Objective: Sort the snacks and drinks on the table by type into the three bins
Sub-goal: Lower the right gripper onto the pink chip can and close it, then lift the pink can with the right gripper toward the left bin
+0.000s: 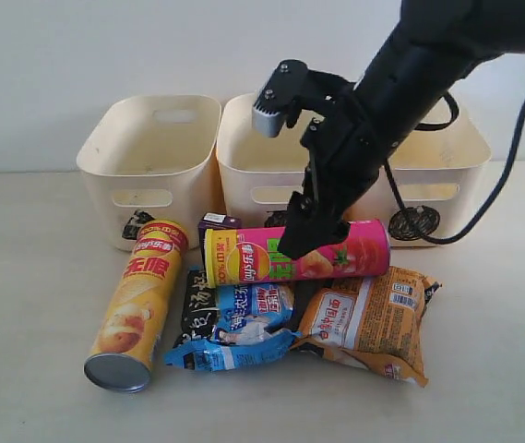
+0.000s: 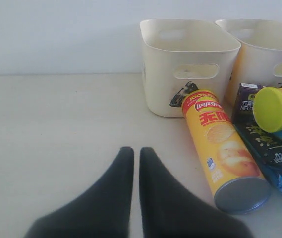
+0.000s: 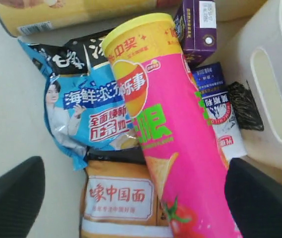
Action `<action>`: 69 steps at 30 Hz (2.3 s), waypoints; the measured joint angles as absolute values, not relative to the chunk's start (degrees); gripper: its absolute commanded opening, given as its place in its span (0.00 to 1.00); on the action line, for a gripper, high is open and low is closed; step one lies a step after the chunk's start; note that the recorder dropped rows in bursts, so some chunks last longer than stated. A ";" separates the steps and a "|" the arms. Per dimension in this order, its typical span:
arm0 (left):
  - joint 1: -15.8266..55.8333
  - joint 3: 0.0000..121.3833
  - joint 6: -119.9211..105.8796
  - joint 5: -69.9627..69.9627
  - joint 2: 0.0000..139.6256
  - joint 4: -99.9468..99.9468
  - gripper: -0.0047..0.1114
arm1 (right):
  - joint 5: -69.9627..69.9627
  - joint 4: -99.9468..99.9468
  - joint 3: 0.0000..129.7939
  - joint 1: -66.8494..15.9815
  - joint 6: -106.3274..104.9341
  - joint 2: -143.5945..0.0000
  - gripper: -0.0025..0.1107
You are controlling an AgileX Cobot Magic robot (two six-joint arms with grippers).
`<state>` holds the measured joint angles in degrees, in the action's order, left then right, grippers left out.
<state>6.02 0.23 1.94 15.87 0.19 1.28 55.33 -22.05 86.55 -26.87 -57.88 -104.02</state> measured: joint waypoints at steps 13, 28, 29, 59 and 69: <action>6.02 0.23 1.94 15.87 0.19 1.28 0.07 | 52.75 -18.48 89.63 -28.61 -66.69 -112.73 0.77; 6.02 0.23 1.94 15.87 0.19 1.28 0.07 | 50.95 -17.92 89.93 -28.61 -72.67 -114.65 0.77; 6.02 0.23 1.94 15.87 0.19 1.28 0.07 | 50.44 -17.83 89.93 -28.61 -72.82 -115.20 0.77; 6.02 0.23 1.94 15.87 0.19 1.28 0.07 | 47.78 -19.65 90.02 -28.61 -66.83 -106.78 0.03; 6.02 0.23 1.94 15.87 0.19 1.28 0.07 | 31.17 -33.54 92.35 -36.12 -50.76 -106.61 0.03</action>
<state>6.02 0.23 1.94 15.87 0.19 1.28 31.17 -33.54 92.35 -36.12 -50.76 -106.61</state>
